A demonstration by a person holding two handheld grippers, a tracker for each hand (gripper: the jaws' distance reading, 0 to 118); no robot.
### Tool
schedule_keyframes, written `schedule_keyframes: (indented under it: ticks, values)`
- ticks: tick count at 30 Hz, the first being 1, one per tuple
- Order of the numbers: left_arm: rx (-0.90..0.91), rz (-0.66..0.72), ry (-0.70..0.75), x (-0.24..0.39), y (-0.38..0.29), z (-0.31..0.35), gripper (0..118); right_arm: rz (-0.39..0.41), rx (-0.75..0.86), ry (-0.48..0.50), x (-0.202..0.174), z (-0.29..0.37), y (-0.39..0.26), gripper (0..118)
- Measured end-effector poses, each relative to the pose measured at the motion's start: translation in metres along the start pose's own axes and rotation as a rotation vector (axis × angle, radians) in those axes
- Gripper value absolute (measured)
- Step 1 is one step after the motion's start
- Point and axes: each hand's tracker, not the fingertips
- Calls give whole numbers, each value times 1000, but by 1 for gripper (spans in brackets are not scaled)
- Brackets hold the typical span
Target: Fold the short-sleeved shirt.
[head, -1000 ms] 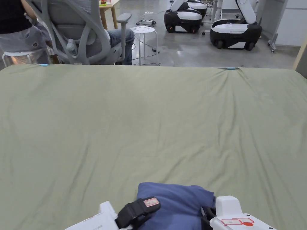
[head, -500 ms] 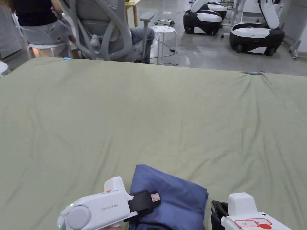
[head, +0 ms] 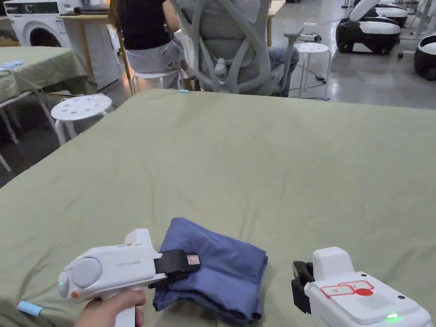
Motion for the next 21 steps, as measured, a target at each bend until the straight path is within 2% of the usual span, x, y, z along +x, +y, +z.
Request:
schedule_keyframes:
  ticks: [6, 12, 18, 21]
  values:
    - [18, 13, 51, -67, 42, 41, 28, 37, 2, 70, -54, -47, 22, 0]
    - [-13, 54, 48, -125, 81, 64, 28, 61, -3, 119, -89, -81, 34, 0]
    - [-27, 42, 34, -132, 79, 60, 29, 65, -17, 137, -95, -90, 33, 0]
    - [-19, 41, 32, -134, 79, 65, 37, 64, -26, 134, -92, -90, 30, 0]
